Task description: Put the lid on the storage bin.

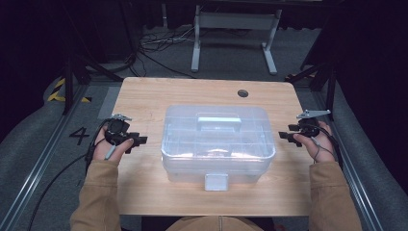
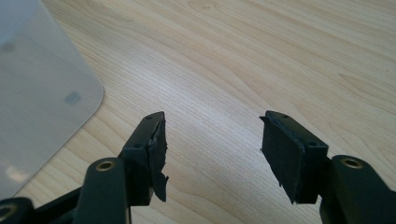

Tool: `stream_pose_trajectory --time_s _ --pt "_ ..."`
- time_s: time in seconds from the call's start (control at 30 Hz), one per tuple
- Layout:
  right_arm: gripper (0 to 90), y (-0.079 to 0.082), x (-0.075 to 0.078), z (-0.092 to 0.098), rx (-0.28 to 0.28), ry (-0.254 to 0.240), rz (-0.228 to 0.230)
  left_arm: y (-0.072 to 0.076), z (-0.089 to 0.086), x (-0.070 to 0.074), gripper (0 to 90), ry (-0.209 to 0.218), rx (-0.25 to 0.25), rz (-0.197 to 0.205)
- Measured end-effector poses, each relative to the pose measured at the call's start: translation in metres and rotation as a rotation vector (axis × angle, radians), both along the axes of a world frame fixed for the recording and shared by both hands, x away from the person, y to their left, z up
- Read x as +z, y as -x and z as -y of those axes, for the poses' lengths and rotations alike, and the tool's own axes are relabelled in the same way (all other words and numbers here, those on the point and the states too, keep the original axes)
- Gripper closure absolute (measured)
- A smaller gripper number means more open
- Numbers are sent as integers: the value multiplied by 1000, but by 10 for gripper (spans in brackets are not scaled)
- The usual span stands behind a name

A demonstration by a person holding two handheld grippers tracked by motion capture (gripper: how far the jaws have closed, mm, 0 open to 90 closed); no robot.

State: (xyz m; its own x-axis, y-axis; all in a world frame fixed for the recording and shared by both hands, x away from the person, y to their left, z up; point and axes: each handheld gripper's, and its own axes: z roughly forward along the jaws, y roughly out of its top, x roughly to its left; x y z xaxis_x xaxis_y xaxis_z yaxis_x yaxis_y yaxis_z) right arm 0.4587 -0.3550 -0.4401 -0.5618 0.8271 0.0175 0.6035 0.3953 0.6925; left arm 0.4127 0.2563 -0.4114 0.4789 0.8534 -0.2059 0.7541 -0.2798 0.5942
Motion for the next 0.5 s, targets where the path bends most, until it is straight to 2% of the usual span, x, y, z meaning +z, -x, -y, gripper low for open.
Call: stream_pose_trajectory --time_s 0.5 --pt "415 -5 -20 -5 8 31 -43 -5 1 -12 550 -5 -20 -45"
